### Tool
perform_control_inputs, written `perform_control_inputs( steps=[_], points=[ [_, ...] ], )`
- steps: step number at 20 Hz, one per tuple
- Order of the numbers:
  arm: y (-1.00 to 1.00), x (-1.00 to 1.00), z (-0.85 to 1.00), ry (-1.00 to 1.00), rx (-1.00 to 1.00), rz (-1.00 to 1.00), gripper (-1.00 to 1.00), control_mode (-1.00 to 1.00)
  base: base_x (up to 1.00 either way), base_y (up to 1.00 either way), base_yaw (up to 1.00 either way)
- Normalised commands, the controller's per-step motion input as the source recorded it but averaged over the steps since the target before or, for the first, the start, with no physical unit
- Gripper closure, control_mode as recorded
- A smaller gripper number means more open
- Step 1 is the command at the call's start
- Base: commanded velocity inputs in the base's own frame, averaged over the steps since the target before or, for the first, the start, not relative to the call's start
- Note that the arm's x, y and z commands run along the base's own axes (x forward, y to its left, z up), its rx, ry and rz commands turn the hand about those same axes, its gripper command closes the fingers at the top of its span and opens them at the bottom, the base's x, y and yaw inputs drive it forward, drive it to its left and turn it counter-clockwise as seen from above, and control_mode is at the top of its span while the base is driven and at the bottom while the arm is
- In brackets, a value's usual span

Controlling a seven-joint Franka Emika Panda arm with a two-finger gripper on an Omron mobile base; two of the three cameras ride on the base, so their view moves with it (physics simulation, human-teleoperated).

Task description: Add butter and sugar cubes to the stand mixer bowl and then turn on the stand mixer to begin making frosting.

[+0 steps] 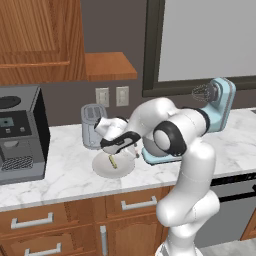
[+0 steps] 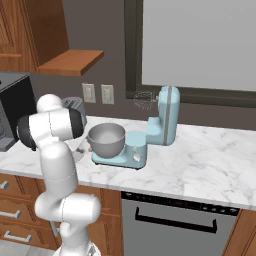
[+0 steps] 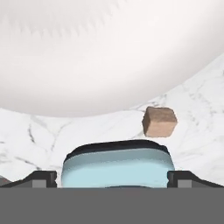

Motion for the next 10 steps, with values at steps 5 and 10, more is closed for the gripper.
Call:
perform_control_inputs(
  steps=[5,10],
  points=[
    [0.0,0.16,-0.17,0.0,0.0,0.0,-1.0,-1.0,0.0,0.0,0.0],
    [0.0,0.17,-0.19,0.0,0.0,0.0,-1.0,-1.0,0.0,0.0,0.0]
  ],
)
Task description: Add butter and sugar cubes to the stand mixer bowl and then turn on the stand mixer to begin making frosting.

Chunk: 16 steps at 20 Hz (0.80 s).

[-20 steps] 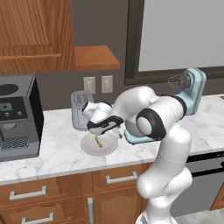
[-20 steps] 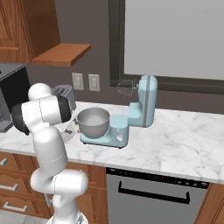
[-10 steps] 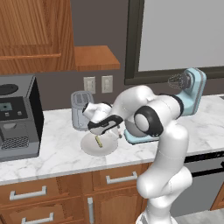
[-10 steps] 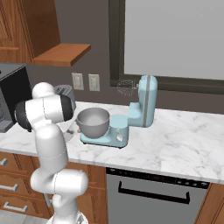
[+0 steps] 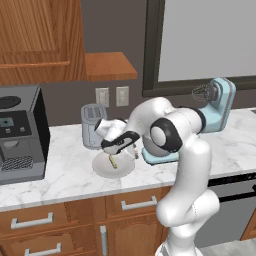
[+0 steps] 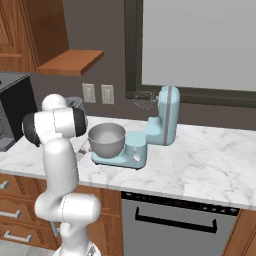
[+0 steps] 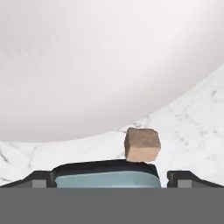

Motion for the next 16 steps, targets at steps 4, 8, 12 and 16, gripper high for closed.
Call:
perform_control_inputs(
  steps=[4,8,12,16],
  points=[
    [0.0,0.2,-0.2,0.0,0.0,0.0,-1.0,-1.0,0.0,0.0,0.0],
    [0.0,0.25,-0.16,0.0,0.0,0.0,-1.0,-1.0,0.0,0.0,0.0],
    [0.0,0.32,-0.16,0.0,0.0,0.0,-1.0,-1.0,0.0,0.0,0.0],
    [0.0,0.31,-0.15,0.0,0.0,0.0,-1.0,-1.0,0.0,0.0,0.0]
  ],
)
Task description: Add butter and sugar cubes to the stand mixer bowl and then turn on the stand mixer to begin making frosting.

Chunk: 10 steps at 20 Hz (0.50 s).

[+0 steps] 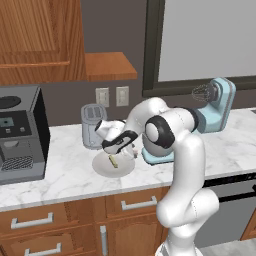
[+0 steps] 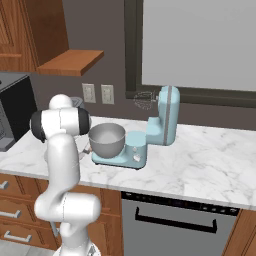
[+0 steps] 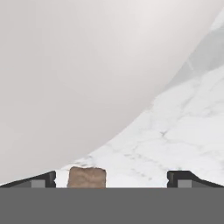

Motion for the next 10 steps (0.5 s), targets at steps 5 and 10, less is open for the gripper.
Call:
perform_control_inputs(
  steps=[5,10],
  points=[
    [0.0,0.05,-0.25,0.0,0.0,0.0,-1.0,-1.0,0.0,0.0,0.0],
    [-0.03,0.0,-0.22,0.0,0.0,0.0,1.0,-1.0,0.0,0.0,0.0]
  ],
)
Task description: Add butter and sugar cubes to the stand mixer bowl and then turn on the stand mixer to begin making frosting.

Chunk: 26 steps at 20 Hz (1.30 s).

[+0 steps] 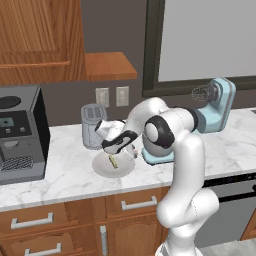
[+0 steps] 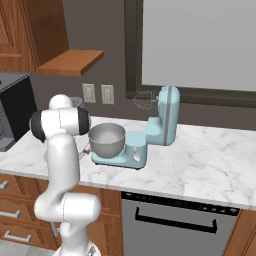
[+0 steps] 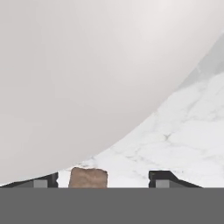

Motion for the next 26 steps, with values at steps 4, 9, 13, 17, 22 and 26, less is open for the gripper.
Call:
perform_control_inputs(
  steps=[4,9,13,17,22,26],
  points=[
    [-0.09,0.0,-0.1,0.0,0.0,0.0,1.0,-1.0,0.0,0.0,0.0],
    [-0.02,-0.12,0.06,-0.02,0.0,0.0,1.0,-1.0,0.0,0.0,0.0],
    [0.0,-0.47,0.35,-0.09,0.01,0.0,1.0,-1.0,0.0,0.0,0.0],
    [0.0,-0.56,0.52,-0.1,0.05,0.0,1.0,-1.0,0.0,0.0,0.0],
    [0.0,-0.61,0.77,-0.11,0.08,0.0,1.0,-1.0,0.0,0.0,0.0],
    [0.0,-0.53,0.76,-0.08,0.09,0.0,1.0,-1.0,0.0,0.0,0.0]
  ],
)
